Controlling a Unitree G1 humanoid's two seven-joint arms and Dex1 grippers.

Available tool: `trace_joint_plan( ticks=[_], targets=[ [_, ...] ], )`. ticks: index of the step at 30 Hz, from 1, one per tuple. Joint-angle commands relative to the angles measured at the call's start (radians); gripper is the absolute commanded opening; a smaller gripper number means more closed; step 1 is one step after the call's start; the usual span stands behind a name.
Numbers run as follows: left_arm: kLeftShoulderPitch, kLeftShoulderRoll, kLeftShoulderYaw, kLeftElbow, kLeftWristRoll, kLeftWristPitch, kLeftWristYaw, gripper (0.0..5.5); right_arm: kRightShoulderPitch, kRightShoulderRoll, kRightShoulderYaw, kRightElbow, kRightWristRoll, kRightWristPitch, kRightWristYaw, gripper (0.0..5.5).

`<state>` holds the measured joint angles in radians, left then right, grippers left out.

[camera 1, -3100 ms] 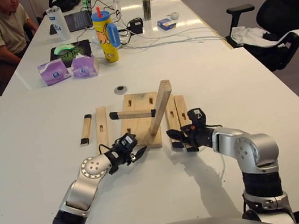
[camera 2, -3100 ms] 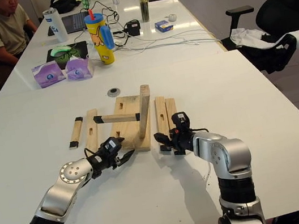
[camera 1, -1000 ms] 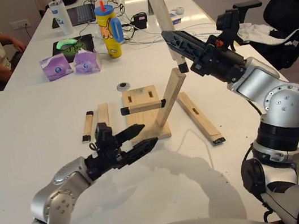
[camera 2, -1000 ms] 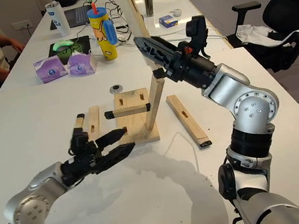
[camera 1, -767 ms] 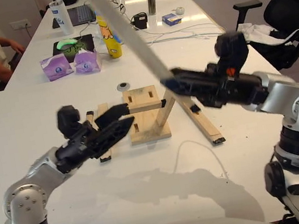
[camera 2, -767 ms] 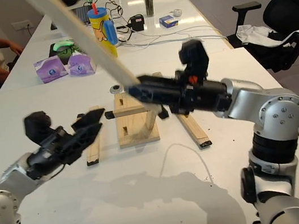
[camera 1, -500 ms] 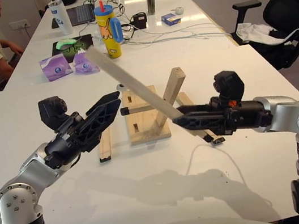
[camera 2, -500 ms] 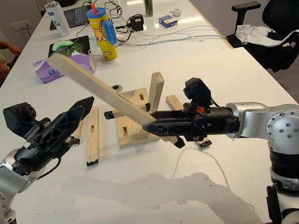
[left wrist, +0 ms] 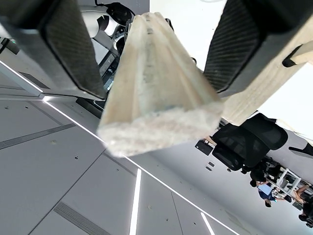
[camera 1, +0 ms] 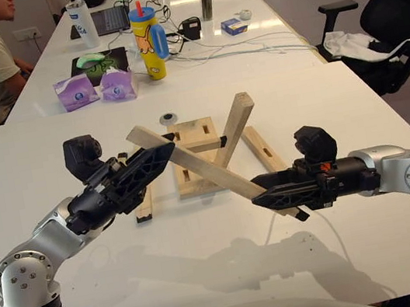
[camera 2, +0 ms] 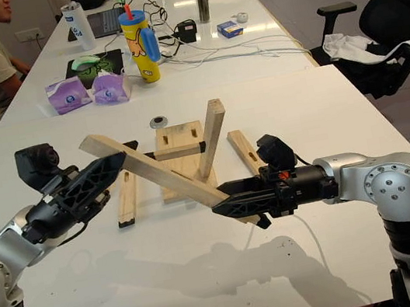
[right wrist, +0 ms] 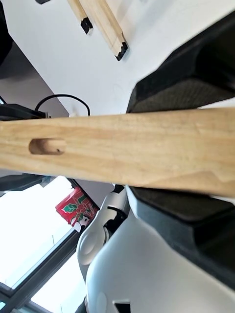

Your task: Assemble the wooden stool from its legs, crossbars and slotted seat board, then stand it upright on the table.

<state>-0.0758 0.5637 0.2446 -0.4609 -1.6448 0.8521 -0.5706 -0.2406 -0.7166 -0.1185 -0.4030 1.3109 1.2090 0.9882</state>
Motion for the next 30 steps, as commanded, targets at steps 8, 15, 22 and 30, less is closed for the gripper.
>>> trace_joint_plan(
  ticks=[8,15,22,30],
  targets=[
    [0.030,0.037,-0.046,-0.031,0.058,0.034,-0.050,2.11,-0.001,-0.030,0.028,-0.016,-0.023,-0.031,0.051,2.08],
    [0.062,0.066,-0.015,-0.012,0.100,0.023,-0.070,2.11,-0.019,0.007,0.027,0.051,-0.056,-0.054,0.007,2.68],
    [0.141,0.278,0.207,0.092,0.207,0.051,-0.213,2.11,0.018,0.092,0.118,0.101,-0.266,-0.181,-0.115,3.43],
    [0.004,0.443,0.249,0.381,0.462,-0.008,-0.385,2.11,0.091,0.396,0.303,0.143,-0.589,-0.373,-0.469,3.43]
  ],
)
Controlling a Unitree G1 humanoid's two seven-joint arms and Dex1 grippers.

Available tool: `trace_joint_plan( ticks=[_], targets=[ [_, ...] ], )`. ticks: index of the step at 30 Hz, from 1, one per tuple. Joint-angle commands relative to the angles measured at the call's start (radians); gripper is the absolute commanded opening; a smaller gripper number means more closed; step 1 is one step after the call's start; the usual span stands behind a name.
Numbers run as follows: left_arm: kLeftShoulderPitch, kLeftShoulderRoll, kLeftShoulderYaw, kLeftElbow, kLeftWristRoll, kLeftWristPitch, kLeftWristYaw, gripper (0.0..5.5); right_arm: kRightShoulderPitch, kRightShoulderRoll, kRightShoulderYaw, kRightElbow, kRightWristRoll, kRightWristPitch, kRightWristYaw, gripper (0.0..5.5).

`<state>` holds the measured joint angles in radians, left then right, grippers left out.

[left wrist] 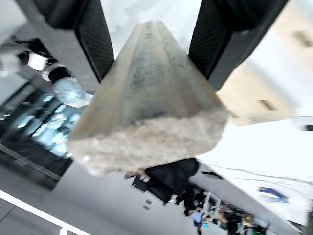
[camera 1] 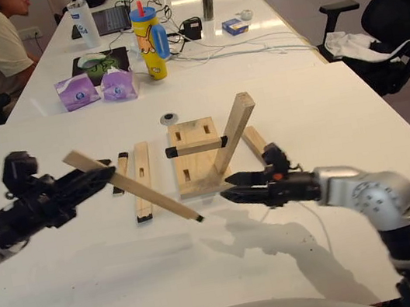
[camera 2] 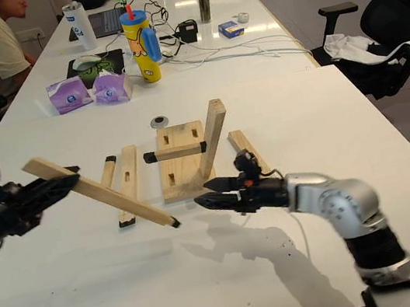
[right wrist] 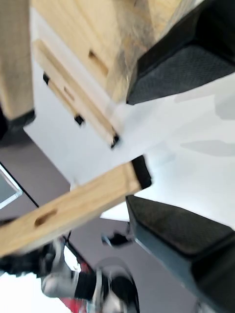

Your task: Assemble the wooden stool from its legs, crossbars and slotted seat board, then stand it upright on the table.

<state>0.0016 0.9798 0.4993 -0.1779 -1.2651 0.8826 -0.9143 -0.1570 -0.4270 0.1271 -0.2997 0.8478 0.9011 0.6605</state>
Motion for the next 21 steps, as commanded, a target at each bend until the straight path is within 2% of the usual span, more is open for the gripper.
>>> trace_joint_plan(
  ticks=[1,5,9,15,21],
  targets=[
    [-0.082,0.026,-0.006,0.113,0.110,-0.054,-0.052,2.11,0.006,0.153,0.071,0.060,-0.165,-0.086,-0.197,3.43],
    [-0.092,0.013,0.005,0.122,0.167,-0.074,-0.079,2.11,0.000,0.229,0.074,0.089,-0.231,-0.121,-0.274,3.43],
    [-0.117,-0.054,-0.033,0.096,0.238,-0.158,-0.080,2.11,-0.022,0.316,0.041,0.178,-0.313,-0.168,-0.399,3.43],
    [-0.173,-0.140,-0.113,0.085,0.347,-0.256,-0.064,2.11,-0.053,0.325,0.008,0.234,-0.381,-0.200,-0.424,3.43],
    [-0.247,-0.219,-0.220,0.079,0.462,-0.345,-0.051,2.11,-0.057,0.279,0.064,0.248,-0.461,-0.215,-0.365,3.43]
  ],
)
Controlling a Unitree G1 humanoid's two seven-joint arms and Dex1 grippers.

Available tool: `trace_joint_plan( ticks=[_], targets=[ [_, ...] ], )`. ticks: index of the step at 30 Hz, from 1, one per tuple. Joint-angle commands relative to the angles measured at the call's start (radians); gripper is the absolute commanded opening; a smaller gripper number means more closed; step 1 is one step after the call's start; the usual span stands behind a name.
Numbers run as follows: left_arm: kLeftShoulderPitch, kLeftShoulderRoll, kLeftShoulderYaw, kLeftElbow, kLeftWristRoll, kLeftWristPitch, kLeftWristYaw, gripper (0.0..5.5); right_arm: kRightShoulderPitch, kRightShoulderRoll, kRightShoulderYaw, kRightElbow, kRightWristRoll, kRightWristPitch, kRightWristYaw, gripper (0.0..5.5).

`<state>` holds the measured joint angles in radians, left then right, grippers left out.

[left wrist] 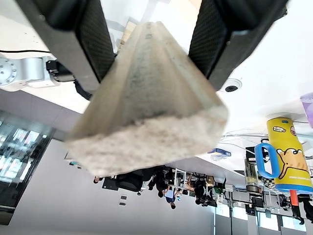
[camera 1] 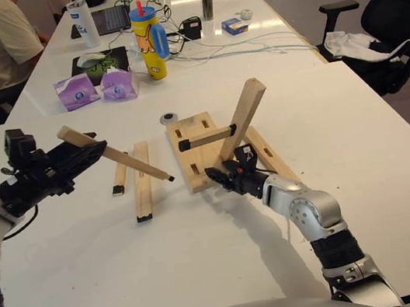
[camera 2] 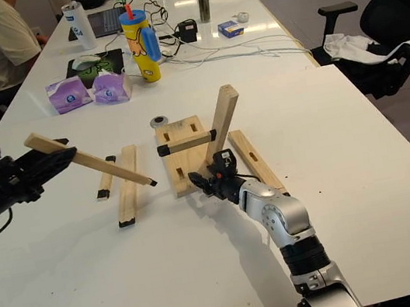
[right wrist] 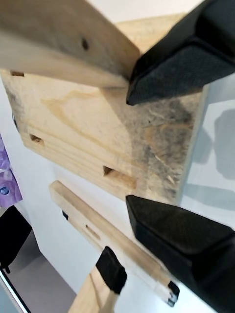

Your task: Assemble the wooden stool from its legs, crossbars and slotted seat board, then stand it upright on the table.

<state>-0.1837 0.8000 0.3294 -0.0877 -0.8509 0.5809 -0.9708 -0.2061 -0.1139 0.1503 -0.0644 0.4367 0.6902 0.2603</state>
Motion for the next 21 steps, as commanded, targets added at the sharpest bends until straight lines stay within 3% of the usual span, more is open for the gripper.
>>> trace_joint_plan(
  ticks=[1,12,21],
  targets=[
    [-0.082,-0.053,-0.076,-0.007,0.069,-0.057,0.002,2.11,-0.002,-0.049,0.063,0.010,-0.072,-0.009,0.049,3.43],
    [-0.164,-0.112,-0.202,0.099,0.176,-0.124,-0.108,2.11,0.017,-0.056,0.143,0.060,-0.160,-0.038,0.115,3.43],
    [-0.295,-0.042,-0.311,0.223,0.319,-0.163,-0.239,2.11,0.028,-0.076,0.189,0.083,-0.209,-0.007,0.152,3.43]
  ],
)
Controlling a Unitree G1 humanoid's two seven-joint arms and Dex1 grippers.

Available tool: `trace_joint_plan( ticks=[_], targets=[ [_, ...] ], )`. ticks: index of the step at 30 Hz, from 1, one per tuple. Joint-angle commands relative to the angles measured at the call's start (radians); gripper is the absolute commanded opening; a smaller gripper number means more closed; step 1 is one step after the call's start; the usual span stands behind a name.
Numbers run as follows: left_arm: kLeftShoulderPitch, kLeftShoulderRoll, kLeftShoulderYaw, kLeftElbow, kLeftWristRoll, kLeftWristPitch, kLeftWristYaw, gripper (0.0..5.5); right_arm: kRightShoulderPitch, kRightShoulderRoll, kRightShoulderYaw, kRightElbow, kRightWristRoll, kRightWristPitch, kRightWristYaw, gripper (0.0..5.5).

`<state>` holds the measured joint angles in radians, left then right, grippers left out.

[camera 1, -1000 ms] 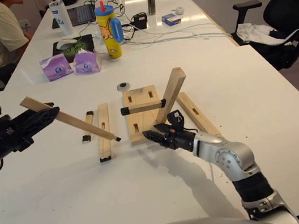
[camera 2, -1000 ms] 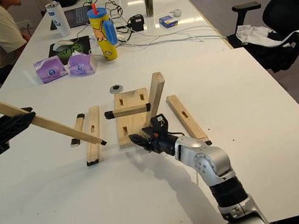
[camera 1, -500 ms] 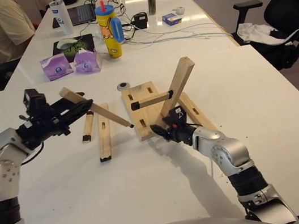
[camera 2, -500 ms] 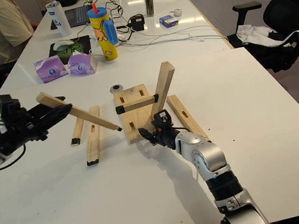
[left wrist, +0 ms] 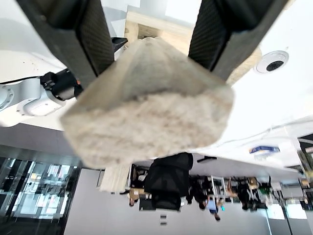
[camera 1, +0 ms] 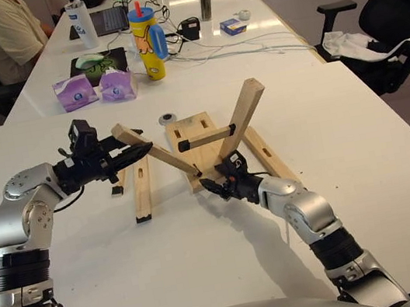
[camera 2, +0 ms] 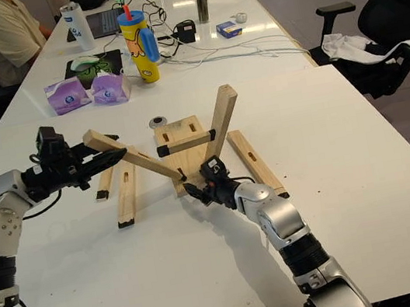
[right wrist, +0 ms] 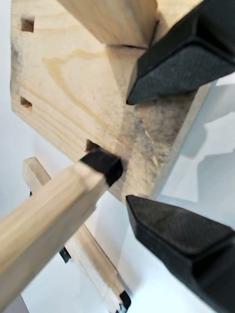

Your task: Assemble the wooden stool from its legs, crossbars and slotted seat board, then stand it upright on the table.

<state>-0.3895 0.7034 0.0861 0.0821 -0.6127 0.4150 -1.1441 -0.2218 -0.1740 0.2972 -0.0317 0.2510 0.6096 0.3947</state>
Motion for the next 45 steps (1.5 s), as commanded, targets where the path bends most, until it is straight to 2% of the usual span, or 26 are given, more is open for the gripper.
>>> trace_joint_plan(
  ticks=[1,8,14,22,28,32,36,38,41,45],
  targets=[
    [-0.114,0.063,-0.090,0.070,0.103,0.000,-0.088,2.11,0.045,-0.020,0.048,0.053,-0.029,0.079,0.022,3.43],
    [-0.303,0.064,-0.190,0.157,0.179,0.030,-0.199,2.11,0.046,-0.025,0.058,0.067,-0.058,0.095,0.028,3.43],
    [-0.337,-0.018,-0.277,0.191,0.233,0.010,-0.232,2.11,0.040,-0.025,0.066,0.079,-0.071,0.128,0.024,3.43],
    [-0.210,-0.083,-0.270,0.156,0.236,-0.032,-0.177,2.11,0.036,-0.015,0.064,0.091,-0.072,0.149,0.037,3.43],
    [-0.250,-0.195,-0.246,0.331,0.244,-0.101,-0.126,2.11,0.042,-0.015,0.063,0.124,-0.070,0.141,0.053,3.43],
    [-0.220,-0.228,-0.229,0.401,0.249,-0.147,-0.116,2.11,0.043,-0.007,0.051,0.142,-0.062,0.119,0.059,3.43],
    [-0.176,-0.208,-0.181,0.371,0.221,-0.142,-0.101,2.11,0.103,0.037,-0.092,-0.089,0.099,0.025,0.106,2.84],
    [-0.169,-0.195,-0.178,0.344,0.217,-0.134,-0.105,2.11,0.132,-0.007,-0.117,-0.272,0.155,0.029,0.143,2.45],
    [-0.179,-0.180,-0.184,0.325,0.221,-0.128,-0.114,2.11,0.054,0.013,-0.207,-0.434,0.240,0.068,0.088,2.01],
    [-0.208,-0.176,-0.190,0.342,0.229,-0.130,-0.118,2.11,-0.109,0.056,-0.160,-0.423,0.110,-0.014,-0.027,1.39]
  ],
)
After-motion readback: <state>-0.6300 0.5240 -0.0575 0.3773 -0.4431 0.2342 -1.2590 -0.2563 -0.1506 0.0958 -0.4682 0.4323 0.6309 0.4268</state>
